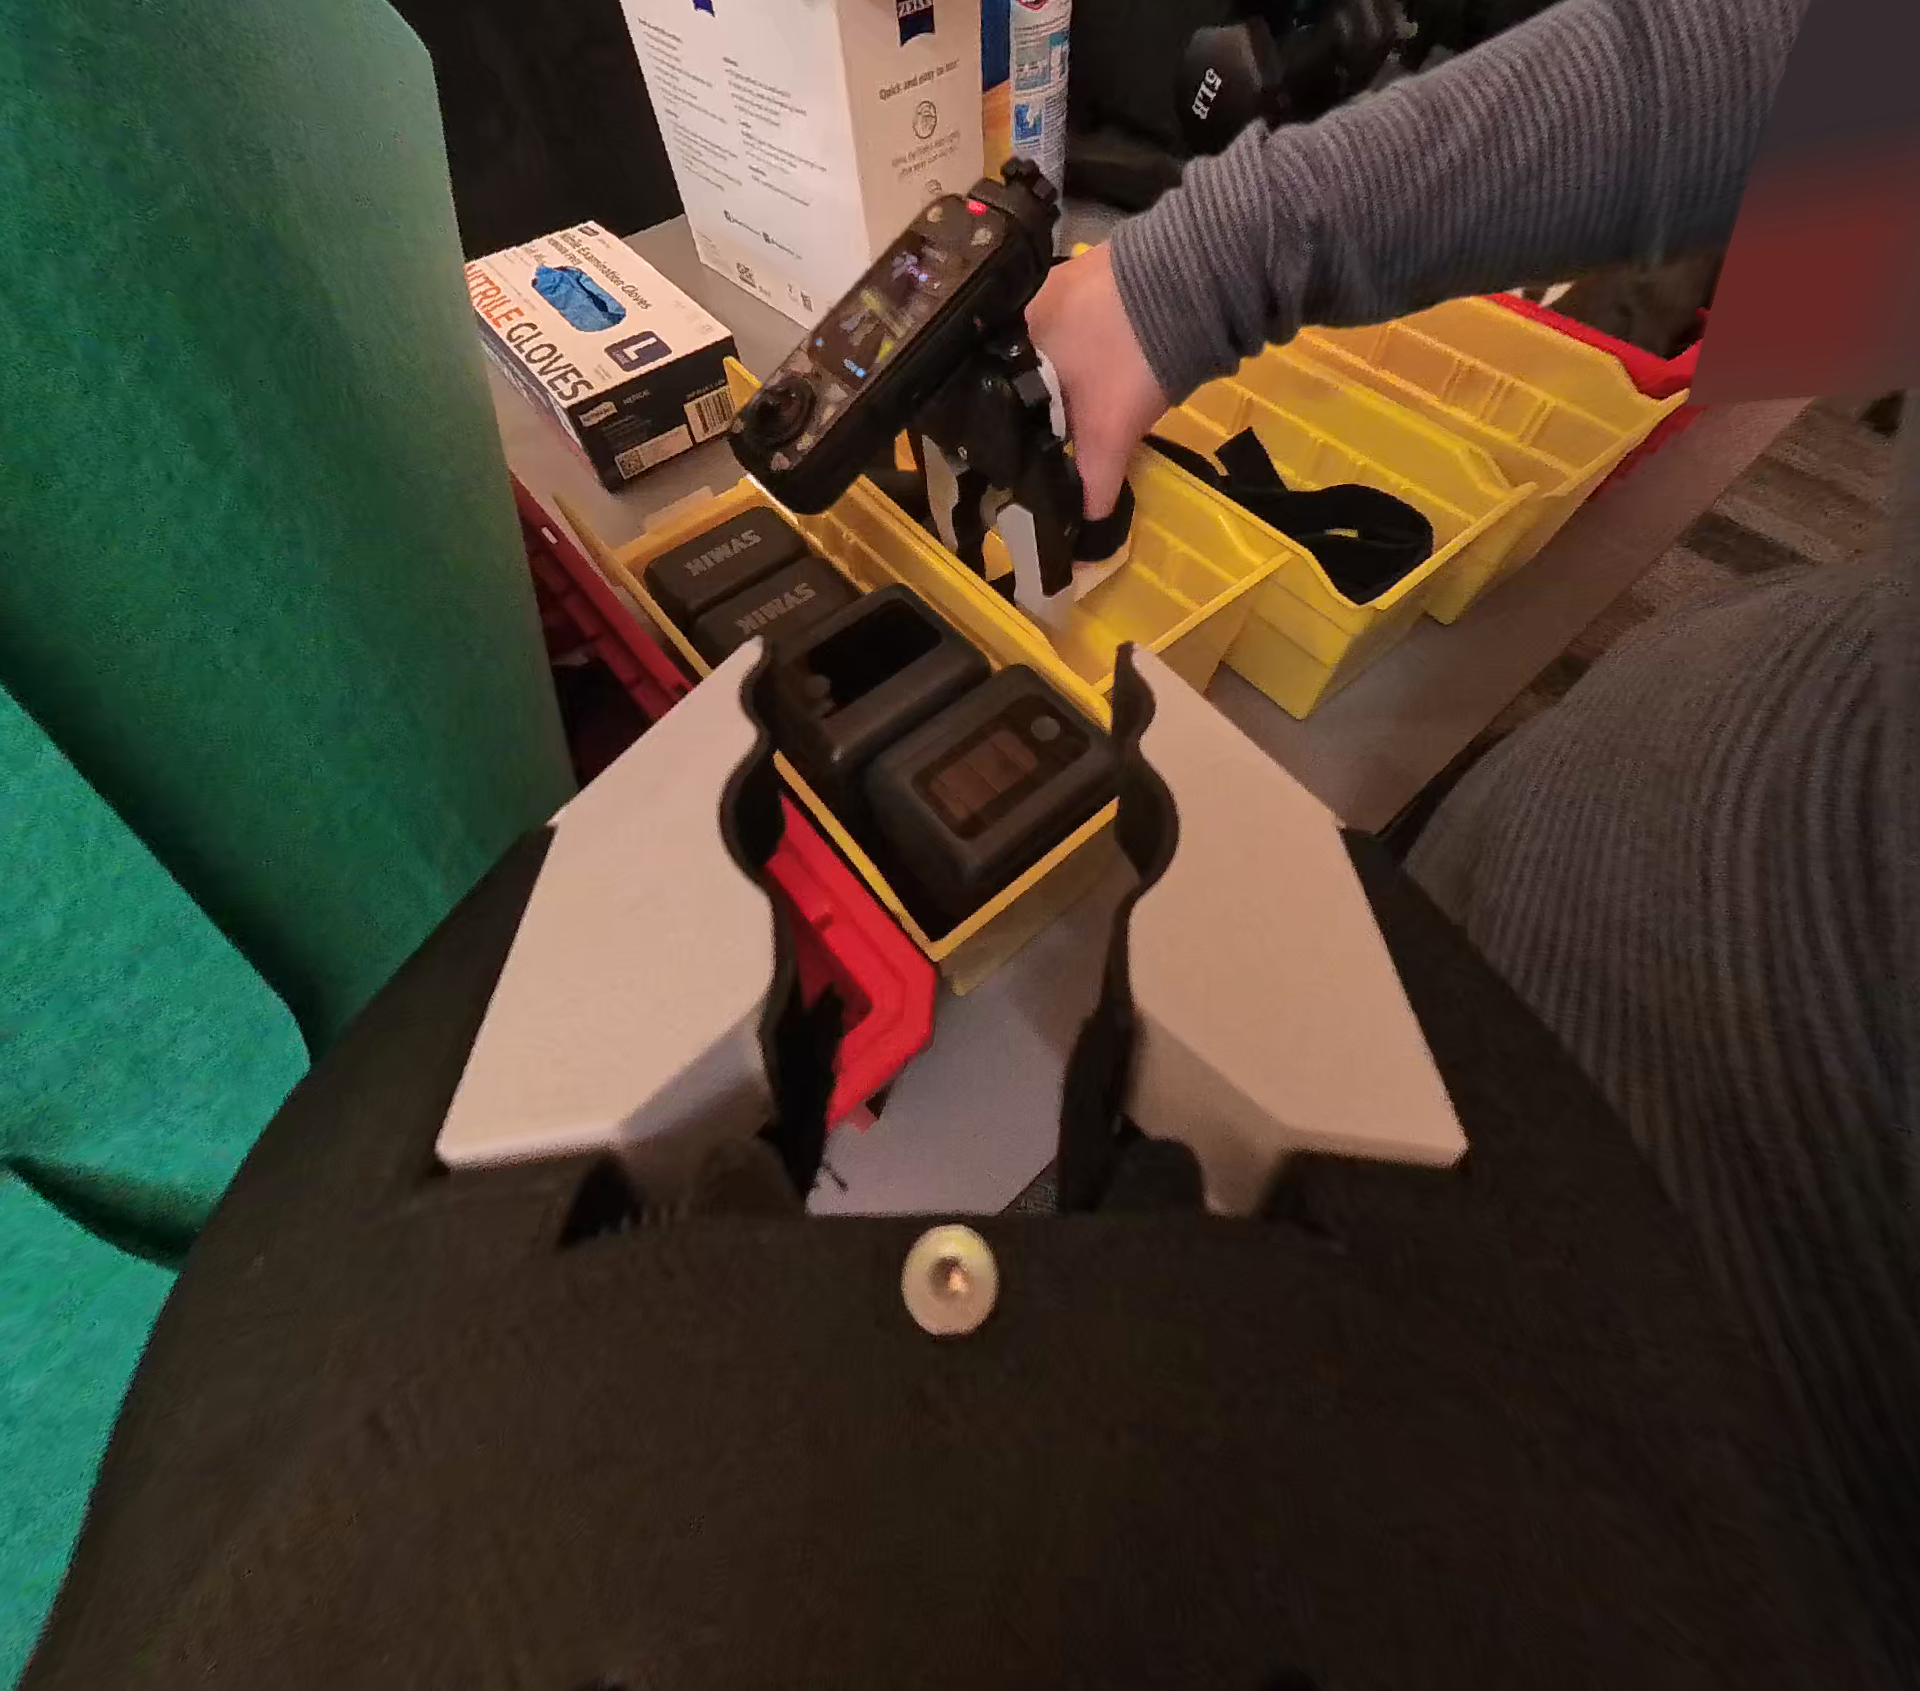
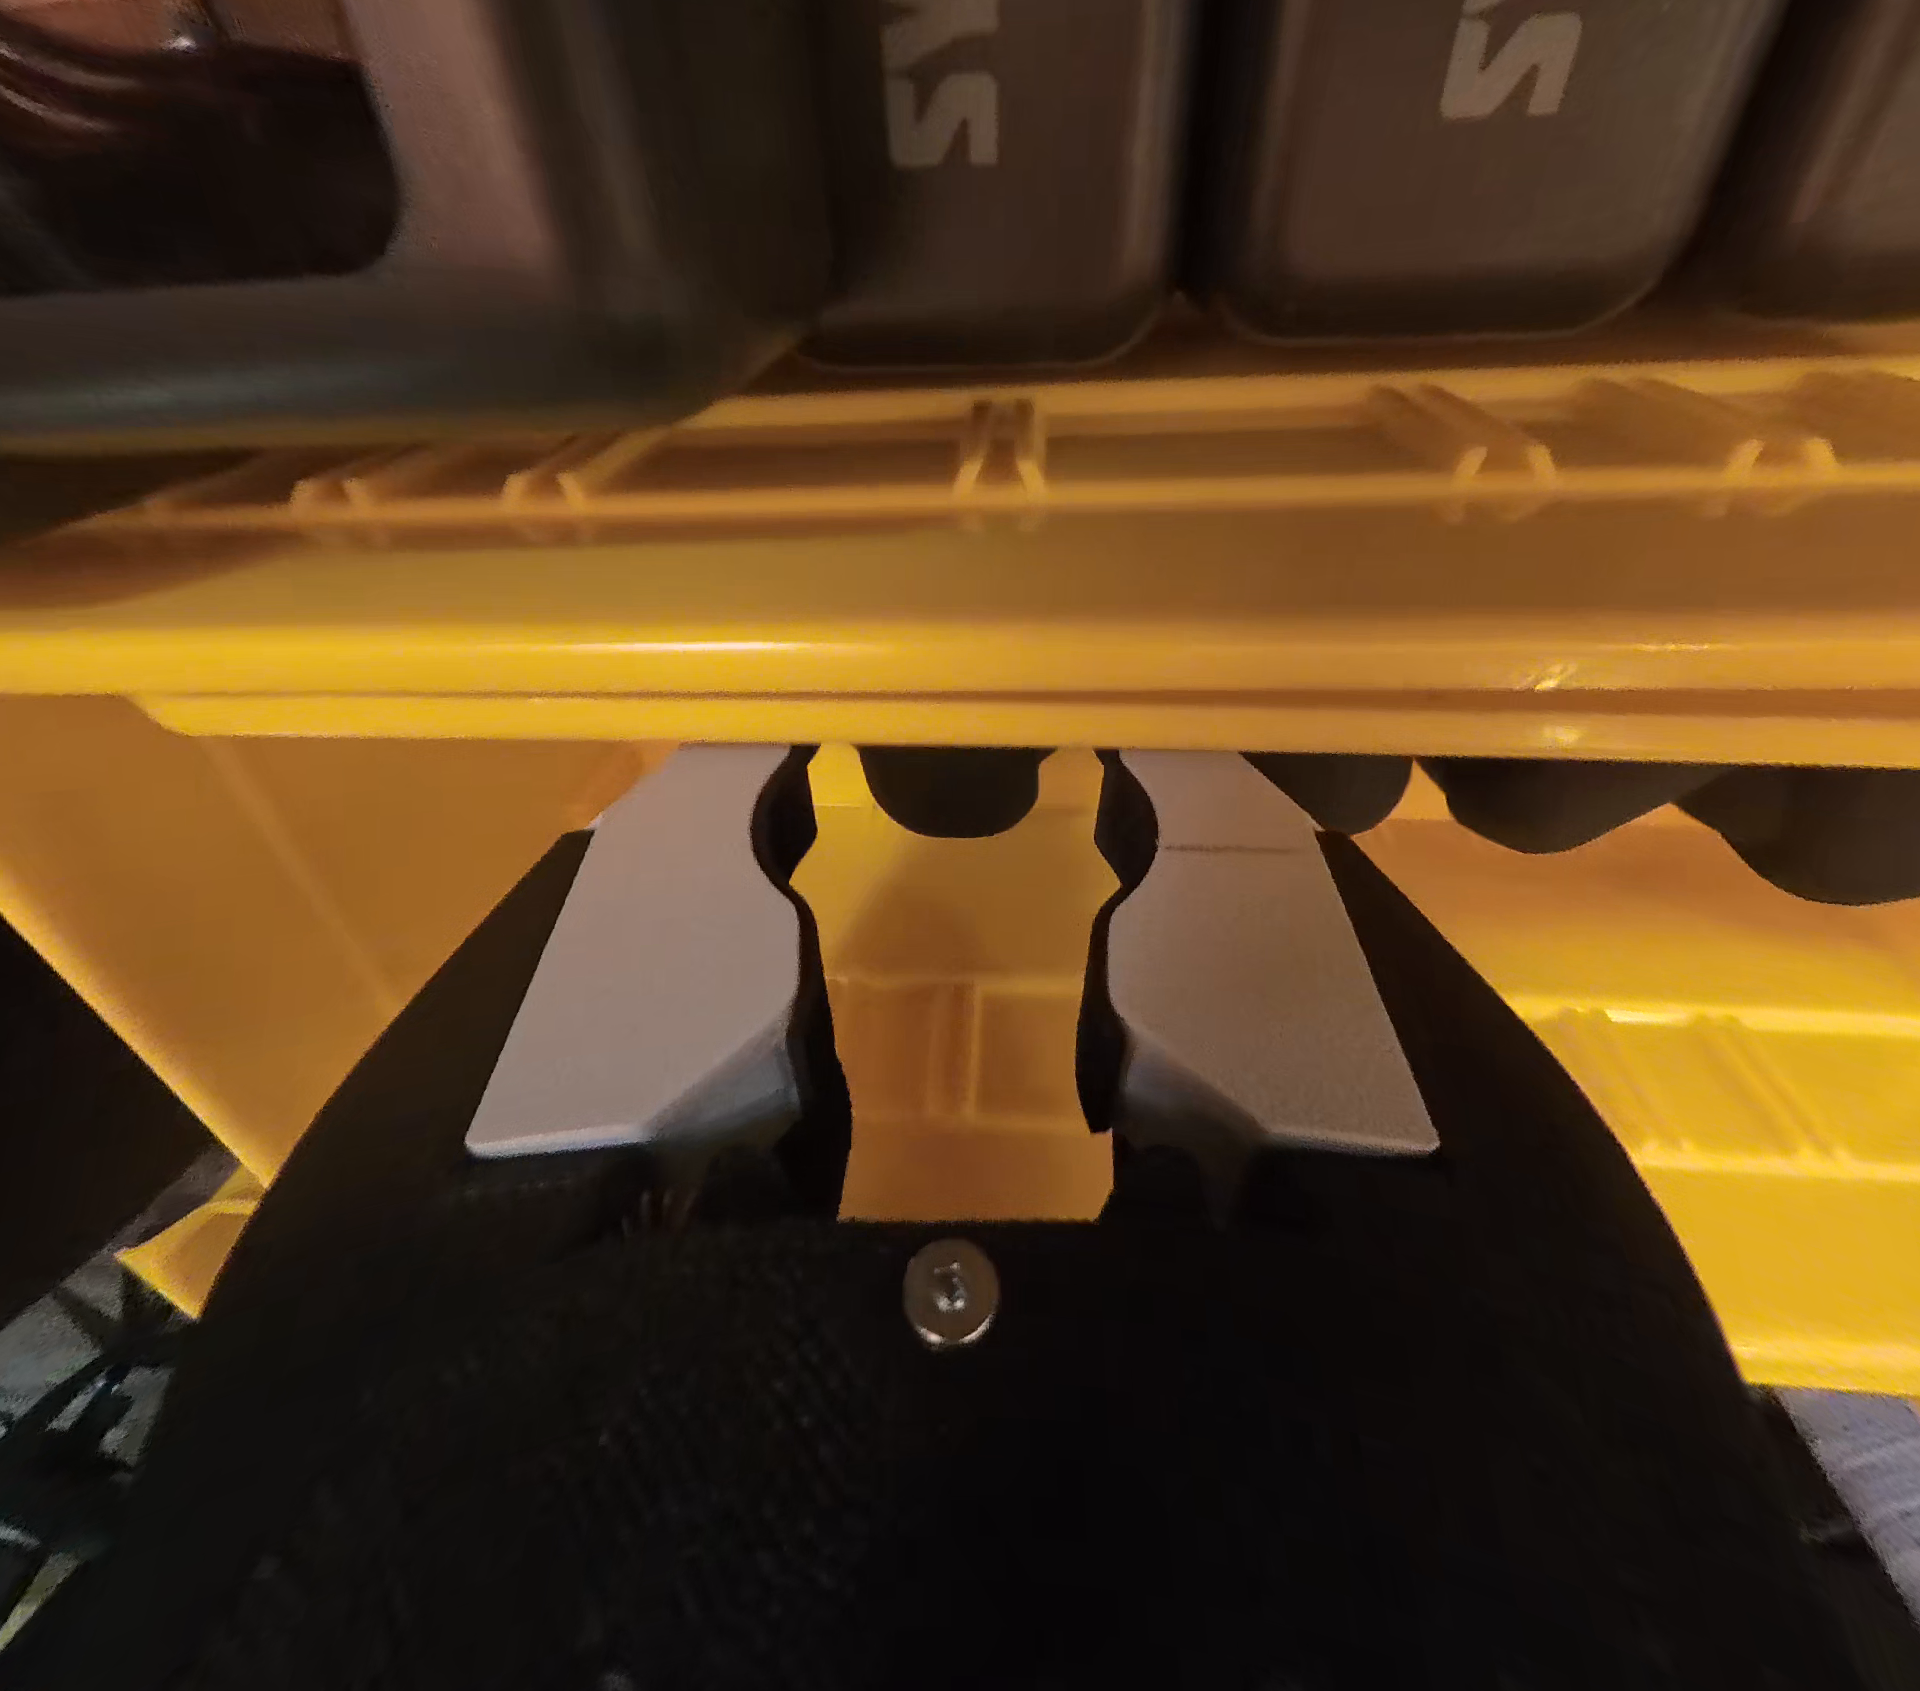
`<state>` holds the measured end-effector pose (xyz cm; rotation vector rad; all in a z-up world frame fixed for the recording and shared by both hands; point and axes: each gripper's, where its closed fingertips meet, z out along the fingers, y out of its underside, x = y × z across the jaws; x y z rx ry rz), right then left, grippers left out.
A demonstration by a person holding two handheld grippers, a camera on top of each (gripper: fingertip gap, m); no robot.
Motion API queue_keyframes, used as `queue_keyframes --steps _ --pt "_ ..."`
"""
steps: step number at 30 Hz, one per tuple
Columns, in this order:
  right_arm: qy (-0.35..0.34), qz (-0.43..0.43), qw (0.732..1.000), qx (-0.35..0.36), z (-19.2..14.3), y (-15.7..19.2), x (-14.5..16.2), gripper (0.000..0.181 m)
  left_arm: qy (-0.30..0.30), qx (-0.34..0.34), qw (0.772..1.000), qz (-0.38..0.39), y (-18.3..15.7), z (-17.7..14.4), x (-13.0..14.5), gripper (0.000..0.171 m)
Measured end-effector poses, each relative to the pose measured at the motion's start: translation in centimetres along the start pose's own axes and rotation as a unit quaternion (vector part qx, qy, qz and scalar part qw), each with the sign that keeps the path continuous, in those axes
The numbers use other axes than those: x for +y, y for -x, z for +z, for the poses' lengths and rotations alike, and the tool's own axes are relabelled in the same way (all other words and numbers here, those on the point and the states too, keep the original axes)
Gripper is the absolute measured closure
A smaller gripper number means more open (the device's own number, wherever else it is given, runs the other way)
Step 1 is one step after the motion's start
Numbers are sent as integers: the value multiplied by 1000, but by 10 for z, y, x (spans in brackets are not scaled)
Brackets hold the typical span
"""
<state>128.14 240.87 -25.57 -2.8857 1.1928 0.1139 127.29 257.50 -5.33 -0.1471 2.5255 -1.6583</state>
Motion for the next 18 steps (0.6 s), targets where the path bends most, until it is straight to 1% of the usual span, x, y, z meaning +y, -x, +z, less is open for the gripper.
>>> queue_keyframes --steps 5,7,9,11,12,14,16,18 --pt "-15 -14 999 25 -12 -1 2 122 -1 10 1000 -9 0 3 0 109" --pt "-6 -27 999 40 -16 -3 7 124 -2 13 1000 -16 0 4 -1 109" --pt "7 -42 997 64 -19 -6 11 134 -2 15 1000 -19 0 4 0 109" --pt "2 -58 996 73 -23 -3 11 157 -1 12 1000 -18 1 4 -1 109" --pt "0 -62 996 60 -25 3 11 161 -2 10 1000 -17 2 4 -1 109" --pt "2 -69 997 30 -28 14 12 181 -4 9 1000 -20 3 3 -1 109" --pt "-9 -74 997 5 -30 22 6 181 -6 11 1000 -24 4 4 -2 109" --pt "-7 -72 997 16 -30 18 3 181 -6 12 1000 -26 4 4 -3 109"
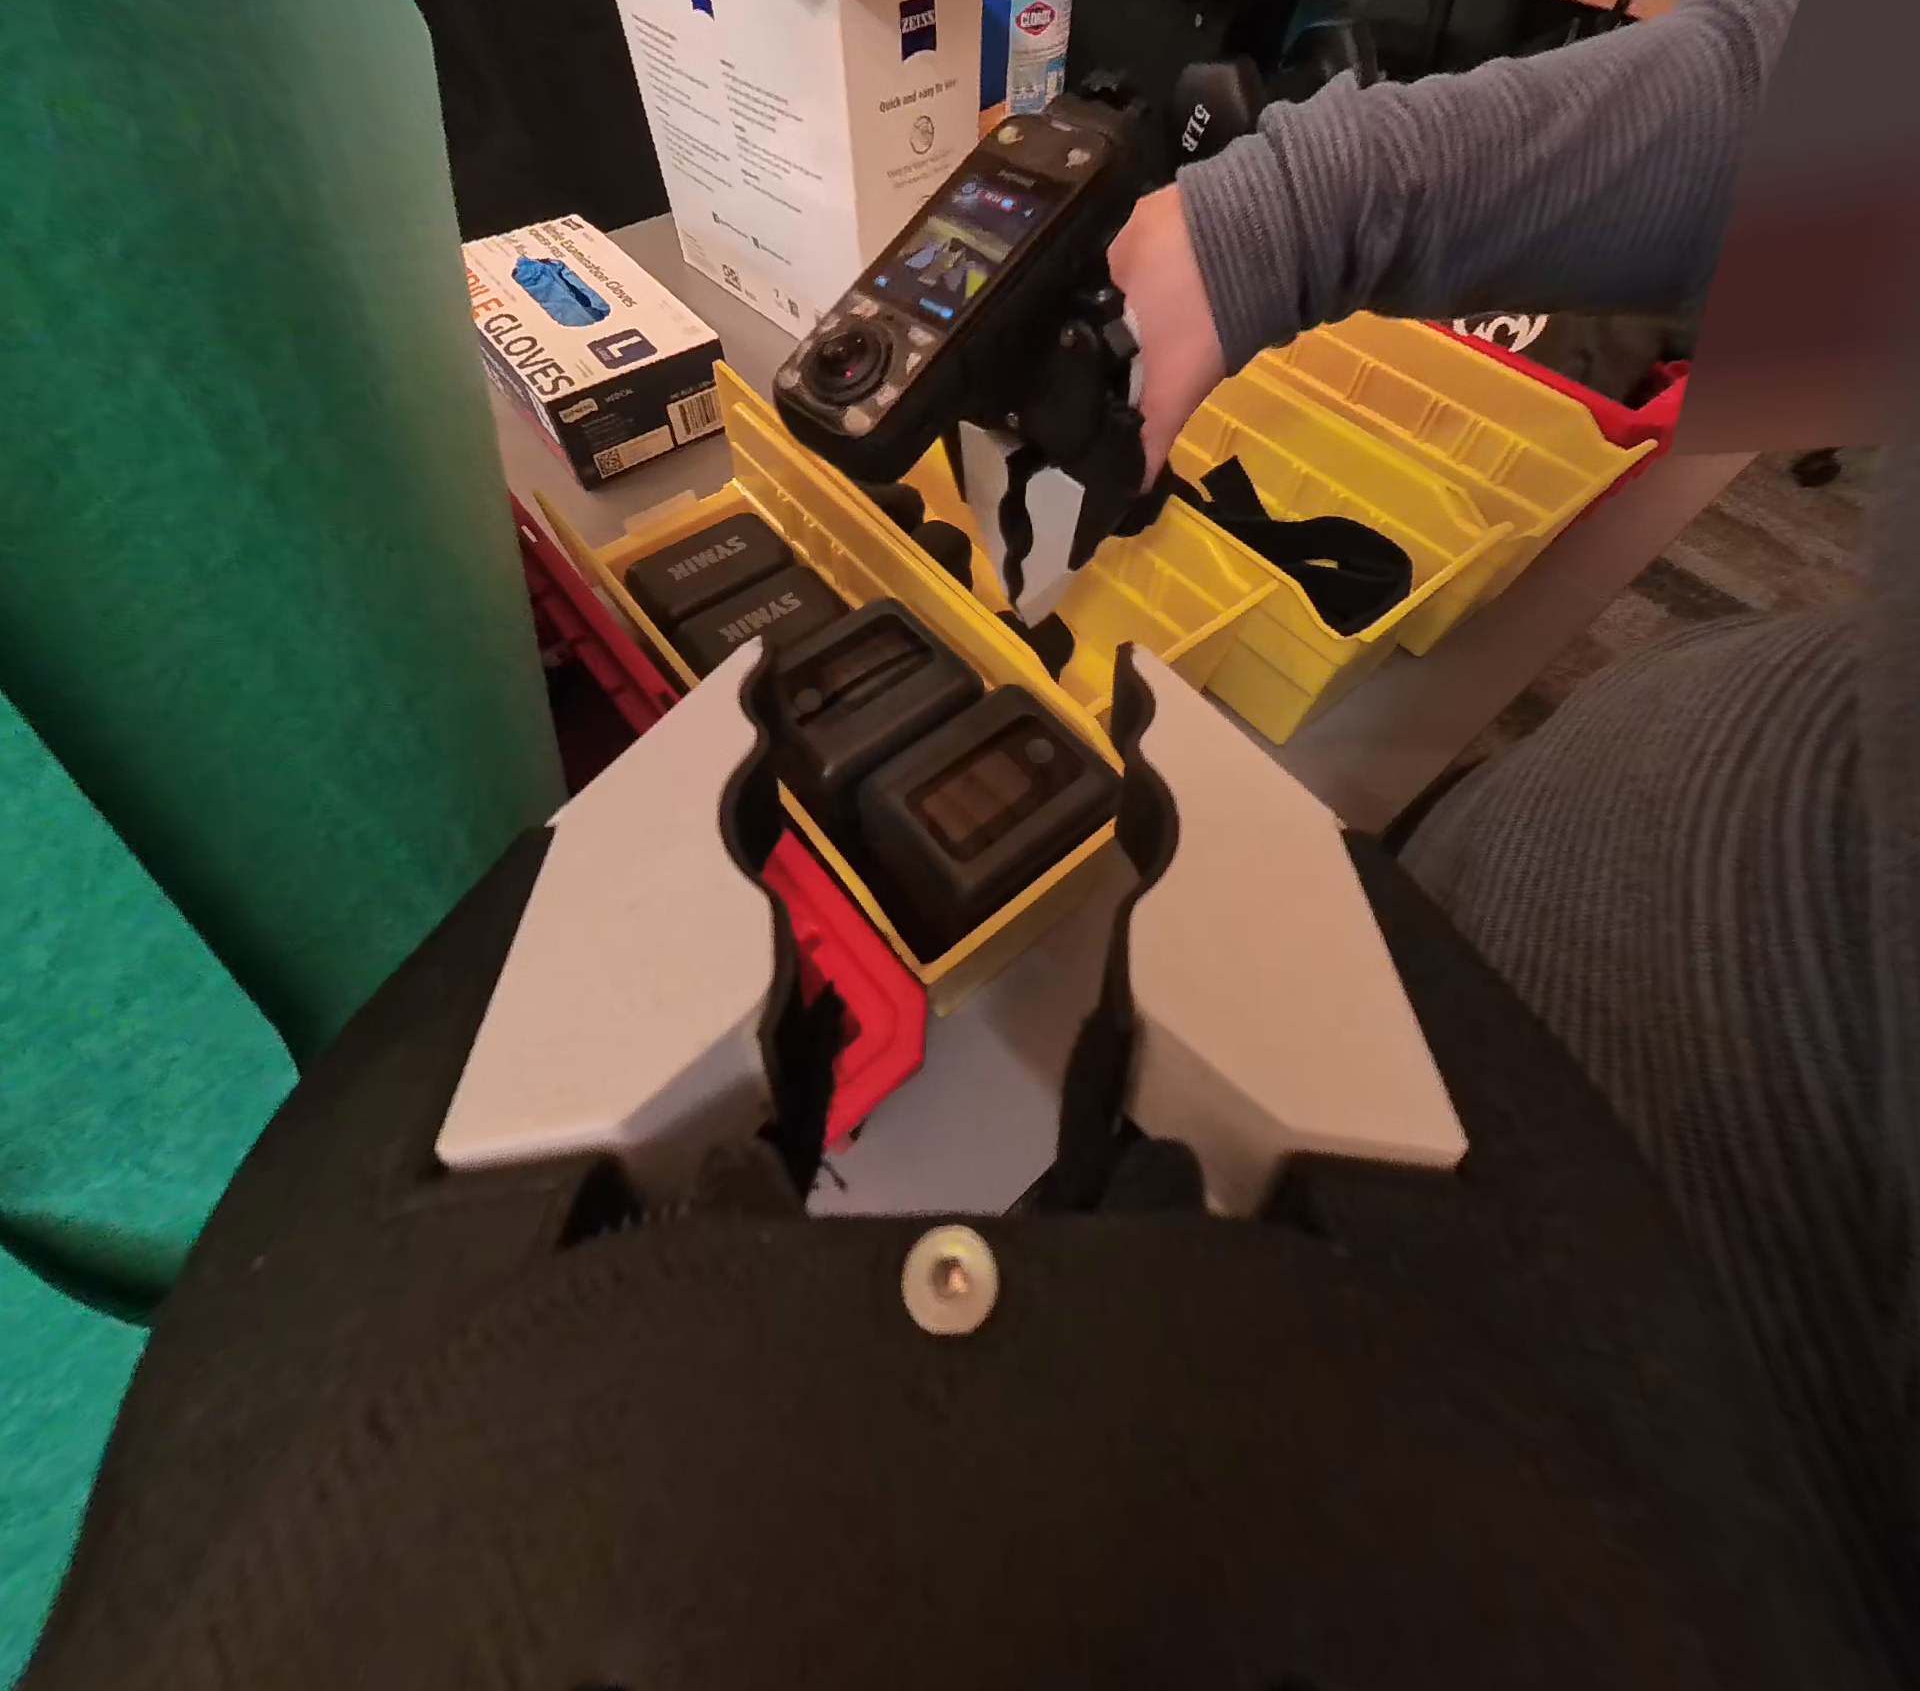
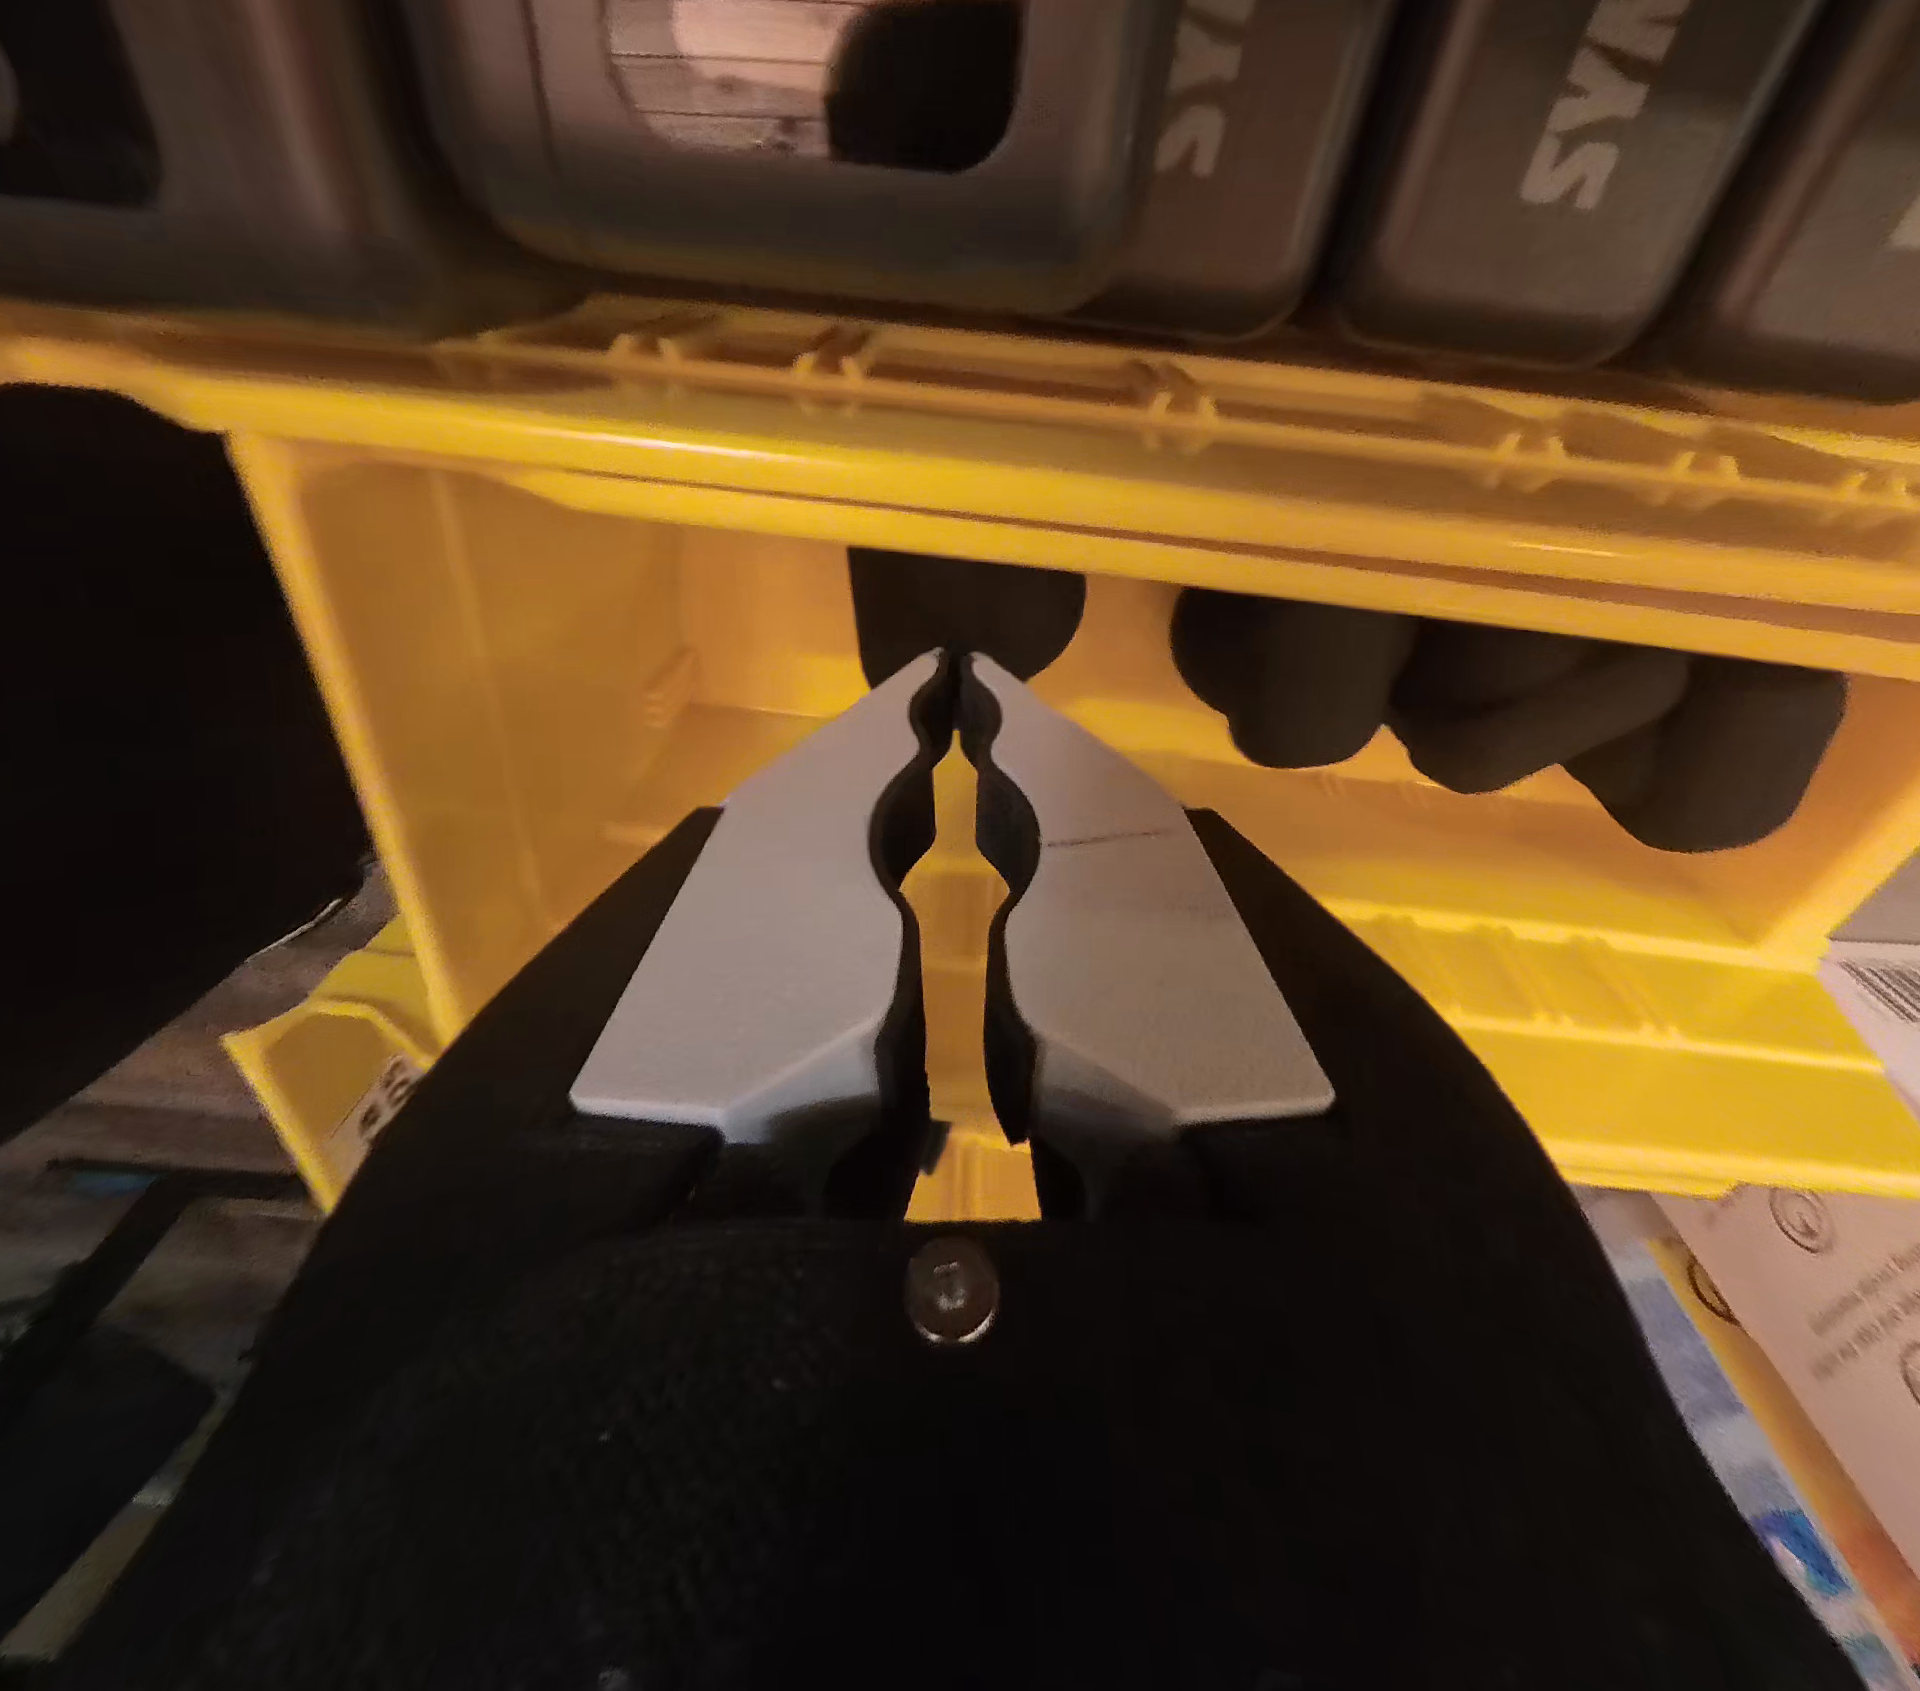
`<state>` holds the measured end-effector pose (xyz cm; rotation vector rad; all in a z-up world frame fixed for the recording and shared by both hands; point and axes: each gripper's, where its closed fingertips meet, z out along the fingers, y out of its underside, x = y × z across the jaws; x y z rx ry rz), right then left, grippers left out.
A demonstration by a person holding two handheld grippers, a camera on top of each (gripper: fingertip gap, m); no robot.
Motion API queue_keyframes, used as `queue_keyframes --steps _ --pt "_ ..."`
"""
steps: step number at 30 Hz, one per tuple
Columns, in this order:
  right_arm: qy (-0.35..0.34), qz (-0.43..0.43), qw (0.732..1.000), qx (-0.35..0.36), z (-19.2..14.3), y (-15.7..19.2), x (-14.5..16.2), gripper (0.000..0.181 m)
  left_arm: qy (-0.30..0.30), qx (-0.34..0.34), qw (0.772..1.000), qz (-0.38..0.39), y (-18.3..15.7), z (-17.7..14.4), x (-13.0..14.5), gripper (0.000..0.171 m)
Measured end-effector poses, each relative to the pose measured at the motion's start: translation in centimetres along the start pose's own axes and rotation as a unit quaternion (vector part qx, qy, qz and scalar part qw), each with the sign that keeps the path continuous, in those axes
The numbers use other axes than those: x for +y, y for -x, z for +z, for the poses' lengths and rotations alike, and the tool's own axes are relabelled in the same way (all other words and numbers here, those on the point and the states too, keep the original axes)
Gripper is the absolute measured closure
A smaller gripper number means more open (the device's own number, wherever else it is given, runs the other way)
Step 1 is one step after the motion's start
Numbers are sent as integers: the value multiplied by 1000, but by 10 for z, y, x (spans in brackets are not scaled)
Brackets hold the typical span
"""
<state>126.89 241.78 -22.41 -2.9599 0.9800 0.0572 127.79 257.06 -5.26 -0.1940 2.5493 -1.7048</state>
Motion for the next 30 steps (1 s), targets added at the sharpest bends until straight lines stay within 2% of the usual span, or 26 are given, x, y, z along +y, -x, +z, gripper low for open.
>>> queue_keyframes --steps 4,8,9,11,14,17,22,30 --pt "-1 7 999 34 2 -13 -3 181 -6 -1 1000 0 0 0 -3 109" --pt "-6 23 994 109 -6 -37 1 181 -2 -4 1000 -2 1 -2 -1 109" --pt "-10 20 994 108 -9 -36 1 181 -1 -6 1000 -3 2 -2 0 108" --pt "-19 9 999 48 -10 -16 1 181 -4 -8 1000 -8 3 -4 1 109" --pt "16 -43 999 -19 2 14 9 181 -9 -5 1000 -16 2 -5 0 109" --pt "53 -84 995 -24 19 23 13 181 -9 -3 1000 -15 3 -4 -2 109" --pt "88 -73 993 0 40 17 15 181 -9 -3 1000 -11 3 -4 -5 109" --pt "-30 54 998 33 35 6 -15 181 -7 4 1000 -23 1 -5 -1 109"
